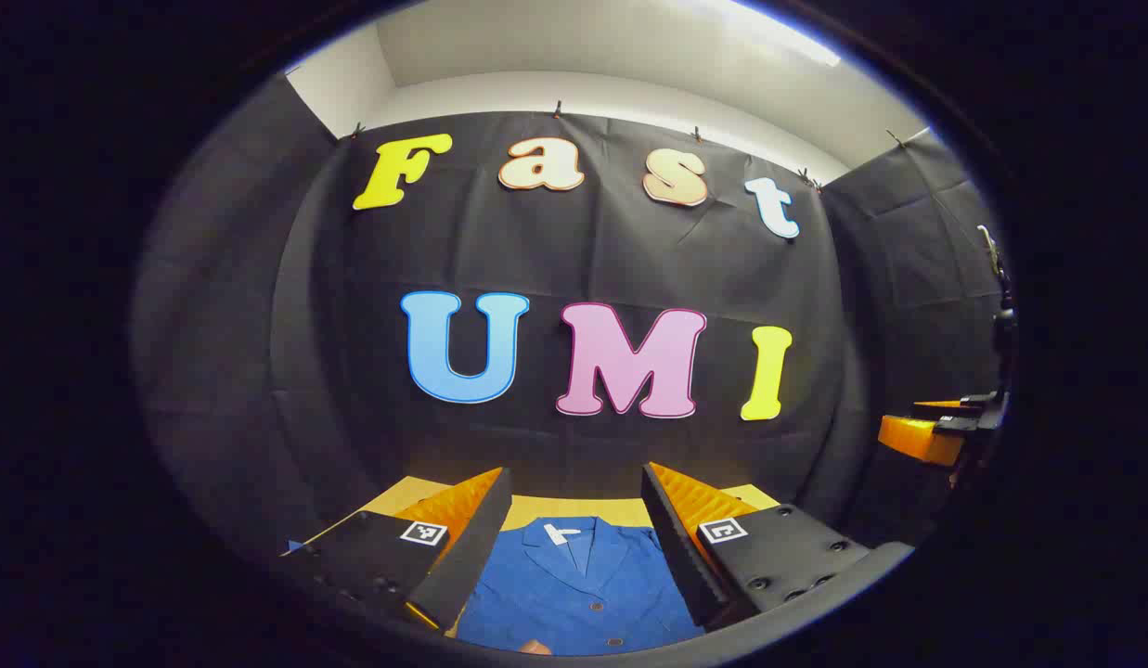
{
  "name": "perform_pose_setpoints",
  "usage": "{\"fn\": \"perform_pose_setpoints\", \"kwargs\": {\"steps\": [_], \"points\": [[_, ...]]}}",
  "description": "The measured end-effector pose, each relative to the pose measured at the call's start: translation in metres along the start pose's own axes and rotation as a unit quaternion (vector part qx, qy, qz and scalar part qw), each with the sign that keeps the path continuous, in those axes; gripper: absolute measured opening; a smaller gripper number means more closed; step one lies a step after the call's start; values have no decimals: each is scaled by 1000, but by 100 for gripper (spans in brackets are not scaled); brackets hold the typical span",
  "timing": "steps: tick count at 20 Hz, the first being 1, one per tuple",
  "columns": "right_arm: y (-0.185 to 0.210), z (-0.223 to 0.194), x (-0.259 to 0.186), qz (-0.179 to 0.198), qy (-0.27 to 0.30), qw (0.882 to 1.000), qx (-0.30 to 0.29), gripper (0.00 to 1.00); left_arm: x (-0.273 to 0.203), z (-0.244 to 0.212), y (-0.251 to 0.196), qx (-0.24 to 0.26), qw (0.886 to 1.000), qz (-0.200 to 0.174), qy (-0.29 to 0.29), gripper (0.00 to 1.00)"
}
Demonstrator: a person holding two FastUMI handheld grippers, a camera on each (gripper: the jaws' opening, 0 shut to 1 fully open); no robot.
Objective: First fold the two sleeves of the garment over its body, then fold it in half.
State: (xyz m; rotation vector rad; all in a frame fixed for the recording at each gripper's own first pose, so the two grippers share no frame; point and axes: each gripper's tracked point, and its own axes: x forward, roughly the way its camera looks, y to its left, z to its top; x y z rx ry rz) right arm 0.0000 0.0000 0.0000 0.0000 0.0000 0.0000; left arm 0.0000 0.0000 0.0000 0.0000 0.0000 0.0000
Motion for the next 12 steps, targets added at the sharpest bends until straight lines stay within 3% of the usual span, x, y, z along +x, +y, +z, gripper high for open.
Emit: {"fn": "perform_pose_setpoints", "kwargs": {"steps": [4, 7, 8, 9, 12], "points": [[22, -7, 8, 30, 14, 999, 4, 96, -12, 1, 21, -1, 999, 37, -1, 80], [19, -9, 8, 27, 16, 999, 8, 96, -10, -4, 21, 0, 999, 38, 6, 81], [17, -9, 5, 25, 17, 999, 10, 92, -9, -3, 19, 0, 999, 35, 7, 80], [13, -12, 3, 21, 19, 1000, 6, 96, -9, -3, 16, 0, 999, 31, 6, 80], [-2, -19, -4, 6, 27, 1000, -2, 96, -6, 1, 5, 1, 1000, 19, 0, 80]]}}
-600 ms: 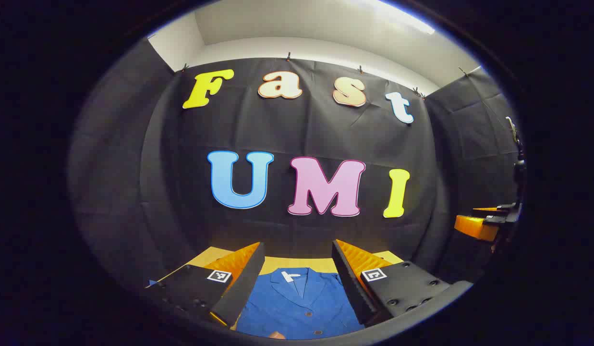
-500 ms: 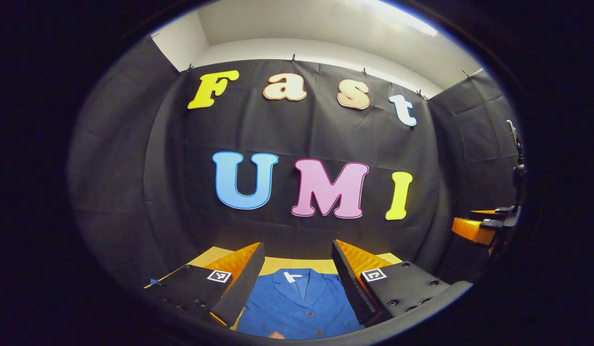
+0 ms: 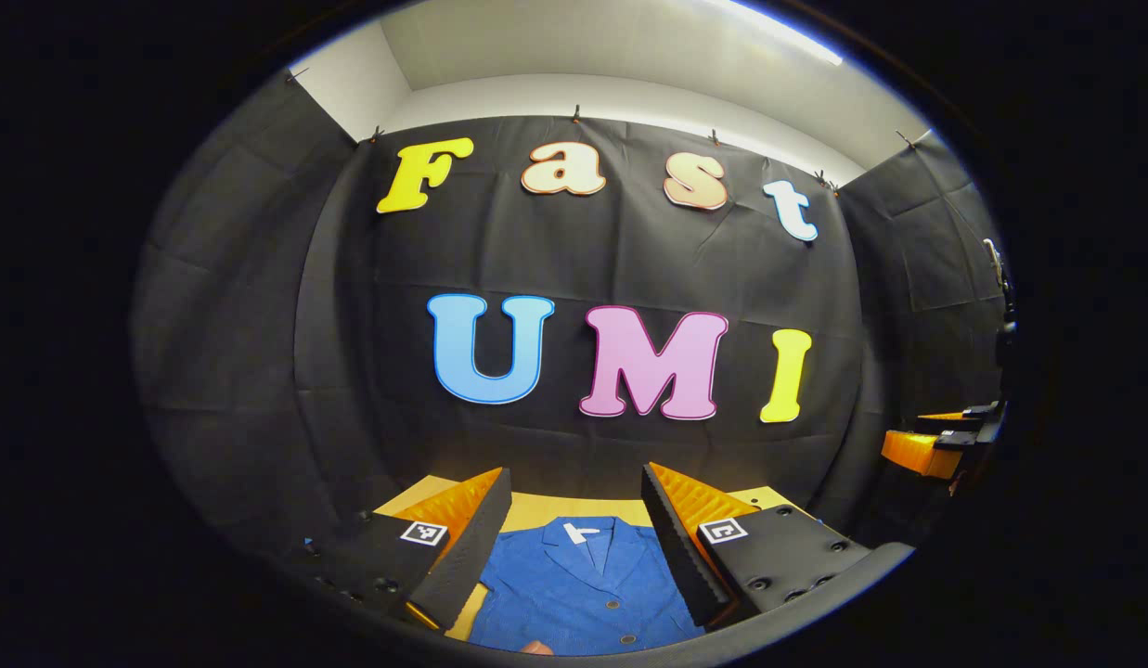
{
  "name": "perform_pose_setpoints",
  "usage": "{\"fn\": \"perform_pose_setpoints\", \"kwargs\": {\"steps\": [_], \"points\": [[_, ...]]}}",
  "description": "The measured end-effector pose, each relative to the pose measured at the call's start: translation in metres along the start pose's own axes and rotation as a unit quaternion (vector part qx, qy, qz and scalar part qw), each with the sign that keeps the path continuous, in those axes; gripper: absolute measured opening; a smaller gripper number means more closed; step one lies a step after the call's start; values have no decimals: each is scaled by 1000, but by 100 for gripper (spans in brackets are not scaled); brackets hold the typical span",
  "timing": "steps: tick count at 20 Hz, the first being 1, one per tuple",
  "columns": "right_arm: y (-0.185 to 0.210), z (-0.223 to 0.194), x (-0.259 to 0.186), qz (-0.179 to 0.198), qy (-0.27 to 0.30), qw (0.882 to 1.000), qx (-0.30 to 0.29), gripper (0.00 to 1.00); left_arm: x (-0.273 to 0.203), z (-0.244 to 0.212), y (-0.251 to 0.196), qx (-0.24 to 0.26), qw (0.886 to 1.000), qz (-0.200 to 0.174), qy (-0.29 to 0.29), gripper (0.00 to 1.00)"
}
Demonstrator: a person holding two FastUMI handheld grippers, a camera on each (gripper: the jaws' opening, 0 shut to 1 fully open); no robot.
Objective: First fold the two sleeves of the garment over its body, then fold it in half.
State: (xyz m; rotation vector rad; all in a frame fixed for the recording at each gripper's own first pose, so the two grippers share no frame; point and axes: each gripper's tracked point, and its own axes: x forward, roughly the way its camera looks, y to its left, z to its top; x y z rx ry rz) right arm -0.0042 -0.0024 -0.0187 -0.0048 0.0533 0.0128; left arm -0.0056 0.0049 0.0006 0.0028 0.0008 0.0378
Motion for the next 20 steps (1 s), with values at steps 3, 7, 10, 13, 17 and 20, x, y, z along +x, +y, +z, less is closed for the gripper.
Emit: {"fn": "perform_pose_setpoints", "kwargs": {"steps": [3, 7, 10, 13, 17, 20], "points": [[-20, -1, -7, -22, 1, 1000, -3, 96, 4, -1, -13, 2, 1000, -17, 0, 80], [-38, 4, -7, -30, 3, 1000, 3, 96, 6, 0, -23, 8, 1000, -30, 1, 80], [-55, 13, 2, -33, 2, 999, -6, 96, 6, 3, -22, 9, 999, -32, -1, 80], [-74, 16, 18, -47, 16, 999, 3, 96, 6, 4, -14, 12, 1000, -26, -4, 80], [-86, -4, 48, -47, 53, 997, 2, 96, 10, 0, -6, 5, 1000, -19, 0, 81], [-97, -27, 80, -42, 77, 996, -14, 96, 14, -3, -2, 2, 1000, -5, 6, 80]]}}
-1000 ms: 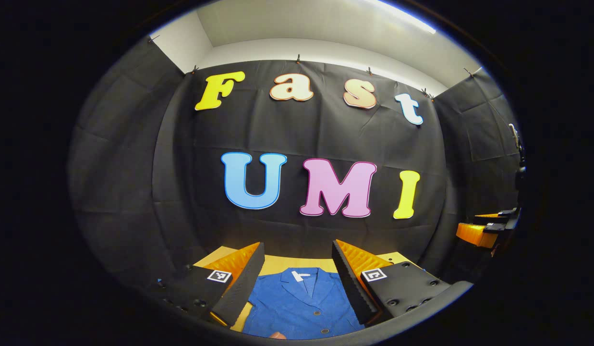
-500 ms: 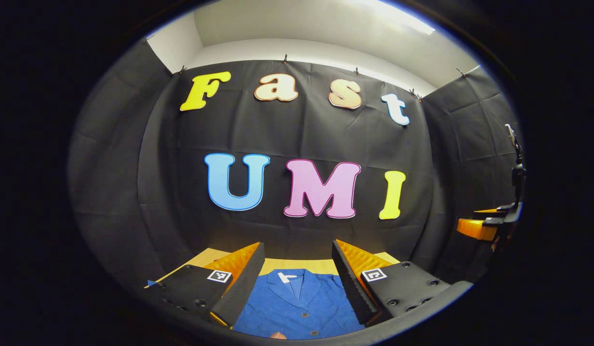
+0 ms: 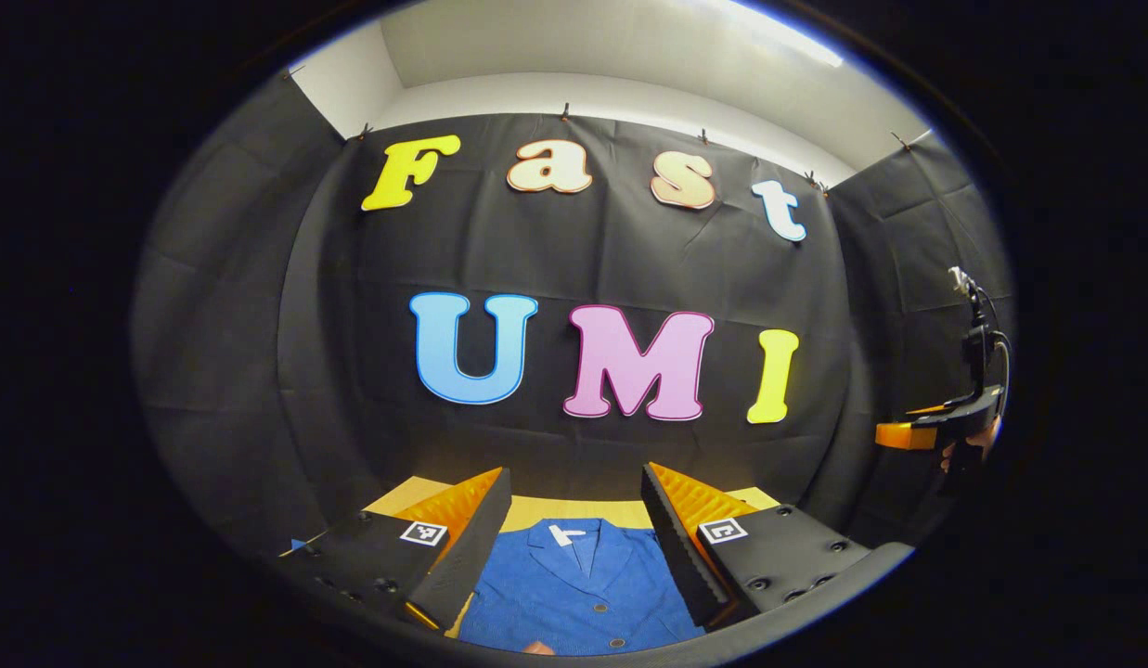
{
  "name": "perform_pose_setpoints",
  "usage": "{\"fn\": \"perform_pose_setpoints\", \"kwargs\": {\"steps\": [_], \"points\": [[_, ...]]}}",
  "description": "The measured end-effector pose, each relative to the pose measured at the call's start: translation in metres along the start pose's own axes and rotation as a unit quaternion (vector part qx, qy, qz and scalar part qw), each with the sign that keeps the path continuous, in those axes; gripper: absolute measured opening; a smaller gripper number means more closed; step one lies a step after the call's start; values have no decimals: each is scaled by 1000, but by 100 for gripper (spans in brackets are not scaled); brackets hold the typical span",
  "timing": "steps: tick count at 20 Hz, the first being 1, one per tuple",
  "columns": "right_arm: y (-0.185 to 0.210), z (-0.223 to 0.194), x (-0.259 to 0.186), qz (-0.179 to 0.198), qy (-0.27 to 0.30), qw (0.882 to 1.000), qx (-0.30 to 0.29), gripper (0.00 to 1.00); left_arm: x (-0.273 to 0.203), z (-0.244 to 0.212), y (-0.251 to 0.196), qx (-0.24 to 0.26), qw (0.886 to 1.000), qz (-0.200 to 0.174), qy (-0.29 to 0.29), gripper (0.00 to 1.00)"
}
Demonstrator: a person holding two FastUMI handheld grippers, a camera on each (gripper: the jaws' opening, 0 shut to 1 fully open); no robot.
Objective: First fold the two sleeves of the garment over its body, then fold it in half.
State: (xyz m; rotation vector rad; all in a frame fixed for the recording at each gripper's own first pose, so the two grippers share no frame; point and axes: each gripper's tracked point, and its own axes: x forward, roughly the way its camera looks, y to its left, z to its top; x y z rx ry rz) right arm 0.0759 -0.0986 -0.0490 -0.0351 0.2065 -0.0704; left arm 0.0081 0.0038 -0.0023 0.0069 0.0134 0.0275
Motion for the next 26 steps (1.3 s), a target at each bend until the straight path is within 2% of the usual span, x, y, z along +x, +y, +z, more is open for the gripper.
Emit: {"fn": "perform_pose_setpoints", "kwargs": {"steps": [3, 6, 8, 12, 16, 19, 23, 25, 26], "points": [[-12, -35, 46, -4, 25, 1000, -14, 96, 10, -9, 1, 0, 1000, 16, 11, 80], [-24, -105, 94, 5, 93, 996, 7, 96, 25, -19, 1, -10, 999, 33, 33, 81], [-47, -149, 127, -11, 143, 990, 12, 96, 37, -19, 2, -11, 998, 50, 44, 81], [-92, -243, 176, -47, 249, 965, 71, 98, 70, -24, -9, 1, 995, 74, 61, 81], [-126, -316, 206, -73, 318, 938, 113, 97, 100, -48, -40, -13, 991, 78, 110, 81], [-139, -345, 225, -82, 346, 926, 126, 99, 110, -52, -53, -10, 988, 88, 123, 81], [-148, -375, 224, -91, 383, 911, 120, 99, 120, -54, -69, 8, 987, 87, 134, 81], [-153, -375, 229, -91, 375, 916, 110, 100, 129, -56, -81, 9, 987, 76, 142, 81], [-153, -377, 227, -94, 384, 912, 108, 92, 133, -55, -86, 6, 987, 72, 143, 81]]}}
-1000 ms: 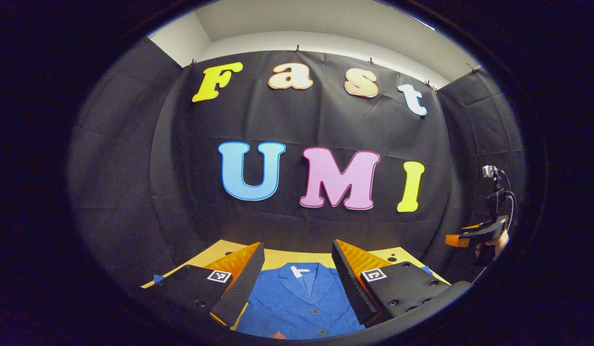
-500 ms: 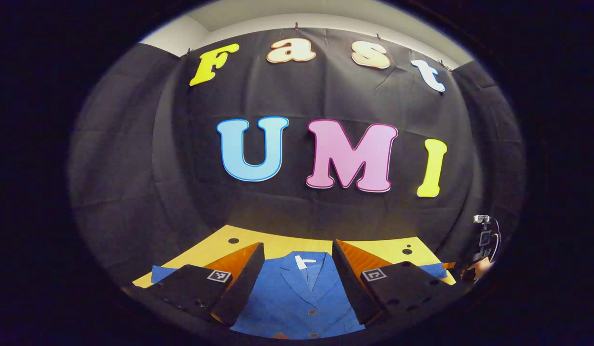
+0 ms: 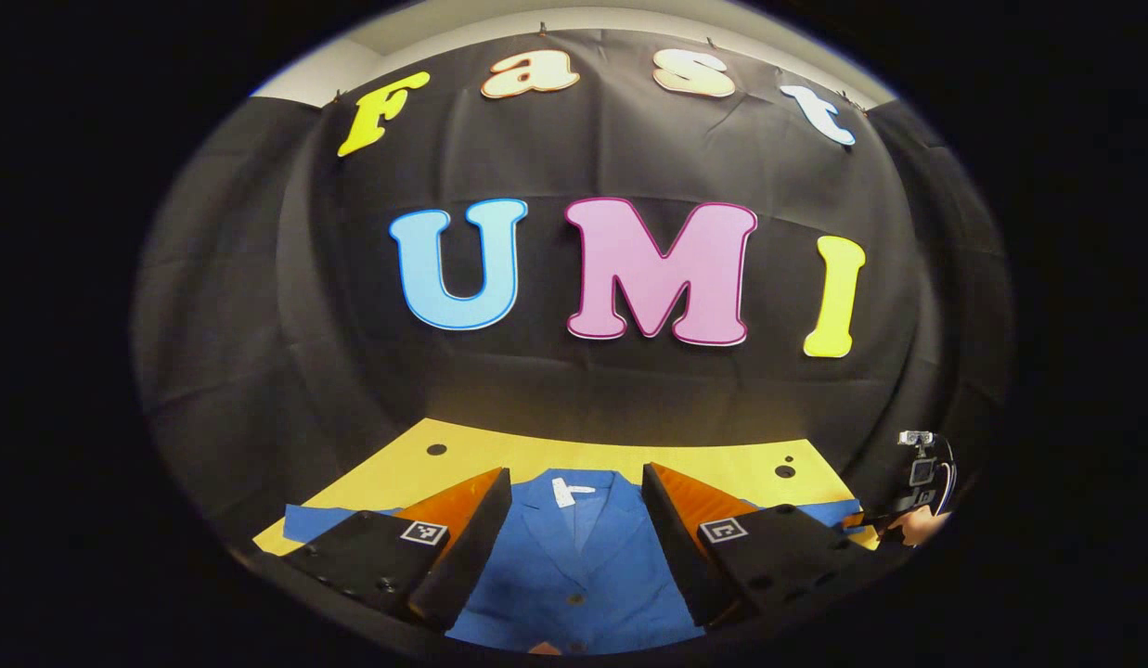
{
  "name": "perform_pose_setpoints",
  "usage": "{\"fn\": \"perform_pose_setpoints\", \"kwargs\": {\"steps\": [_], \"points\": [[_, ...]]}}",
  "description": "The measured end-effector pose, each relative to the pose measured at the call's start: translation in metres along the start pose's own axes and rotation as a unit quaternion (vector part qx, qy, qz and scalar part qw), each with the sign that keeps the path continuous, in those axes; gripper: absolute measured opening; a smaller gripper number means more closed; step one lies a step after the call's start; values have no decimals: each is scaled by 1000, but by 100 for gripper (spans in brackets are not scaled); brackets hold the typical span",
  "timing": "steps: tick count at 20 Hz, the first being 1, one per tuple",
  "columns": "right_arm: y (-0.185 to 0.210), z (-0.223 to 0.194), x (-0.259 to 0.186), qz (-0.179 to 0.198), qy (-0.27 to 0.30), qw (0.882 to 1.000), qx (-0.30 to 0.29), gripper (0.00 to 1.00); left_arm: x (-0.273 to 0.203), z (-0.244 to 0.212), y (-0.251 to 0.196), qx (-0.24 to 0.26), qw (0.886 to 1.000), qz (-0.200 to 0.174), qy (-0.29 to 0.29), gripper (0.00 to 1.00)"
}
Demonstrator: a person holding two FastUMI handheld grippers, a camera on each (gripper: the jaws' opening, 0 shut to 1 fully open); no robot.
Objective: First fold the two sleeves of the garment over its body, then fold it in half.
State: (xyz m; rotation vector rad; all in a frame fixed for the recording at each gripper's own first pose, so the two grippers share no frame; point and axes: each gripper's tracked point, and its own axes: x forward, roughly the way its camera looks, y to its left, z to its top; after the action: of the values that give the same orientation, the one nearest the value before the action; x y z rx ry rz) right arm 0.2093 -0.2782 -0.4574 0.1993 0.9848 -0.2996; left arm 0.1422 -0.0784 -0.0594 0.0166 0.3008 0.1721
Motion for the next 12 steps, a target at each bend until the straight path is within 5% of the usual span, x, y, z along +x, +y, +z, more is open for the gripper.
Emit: {"fn": "perform_pose_setpoints", "kwargs": {"steps": [1, 6, 12], "points": [[2, 5, -1, 5, -7, 1000, 3, 88, 2, 2, -5, -3, 1000, -7, -2, 81], [6, 7, 5, 5, -3, 1000, 28, 10, 4, -2, -18, -6, 1000, -26, 0, 81], [17, 34, -15, -4, -49, 999, 5, 5, -11, 5, -2, -2, 1000, -16, -19, 81]]}}
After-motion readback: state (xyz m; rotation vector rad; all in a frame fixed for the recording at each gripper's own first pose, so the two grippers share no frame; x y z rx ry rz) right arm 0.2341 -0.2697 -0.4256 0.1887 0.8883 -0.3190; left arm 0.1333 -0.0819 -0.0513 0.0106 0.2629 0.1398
